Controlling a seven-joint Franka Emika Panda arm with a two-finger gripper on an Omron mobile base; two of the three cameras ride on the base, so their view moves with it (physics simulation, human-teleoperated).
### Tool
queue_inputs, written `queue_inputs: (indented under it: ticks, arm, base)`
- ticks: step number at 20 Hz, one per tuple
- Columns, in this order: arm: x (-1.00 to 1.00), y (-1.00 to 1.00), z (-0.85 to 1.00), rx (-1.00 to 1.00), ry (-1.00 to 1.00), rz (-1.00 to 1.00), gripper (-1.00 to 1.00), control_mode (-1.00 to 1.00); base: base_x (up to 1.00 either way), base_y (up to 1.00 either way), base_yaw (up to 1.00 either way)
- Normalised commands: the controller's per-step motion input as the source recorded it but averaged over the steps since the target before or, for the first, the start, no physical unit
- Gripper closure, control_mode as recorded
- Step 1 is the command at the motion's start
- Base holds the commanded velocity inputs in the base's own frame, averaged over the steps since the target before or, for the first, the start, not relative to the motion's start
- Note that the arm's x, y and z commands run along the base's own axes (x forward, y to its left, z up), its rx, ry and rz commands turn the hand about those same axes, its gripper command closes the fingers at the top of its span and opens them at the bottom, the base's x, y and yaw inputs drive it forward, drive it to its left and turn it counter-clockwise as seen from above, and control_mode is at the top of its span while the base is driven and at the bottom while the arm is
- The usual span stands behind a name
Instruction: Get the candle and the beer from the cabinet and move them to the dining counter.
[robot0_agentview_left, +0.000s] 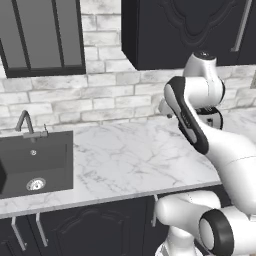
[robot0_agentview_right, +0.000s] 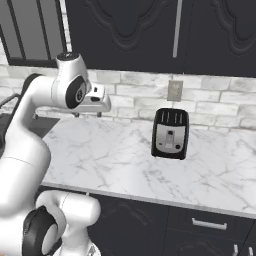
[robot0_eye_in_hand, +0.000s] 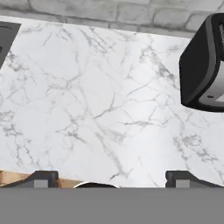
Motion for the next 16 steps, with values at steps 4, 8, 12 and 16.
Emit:
queue_inputs:
  ticks: [4, 8, 12, 16]
  arm:
    - [-0.11, -0.26, 0.25, 0.00, -0.25, 0.00, -1.00, -1.00]
    - [-0.11, -0.29, 0.21, 0.00, -0.29, 0.00, -1.00, -1.00]
    - [-0.09, -0.28, 0.22, 0.00, -0.32, 0.00, -1.00, -1.00]
    - [-0.06, -0.31, 0.24, 0.00, -0.36, 0.00, -1.00, -1.00]
  base:
    - [0.00, 0.00, 0.00]
    - [0.00, 0.00, 0.00]
    - [0.00, 0.00, 0.00]
    - [0.00, 0.00, 0.00]
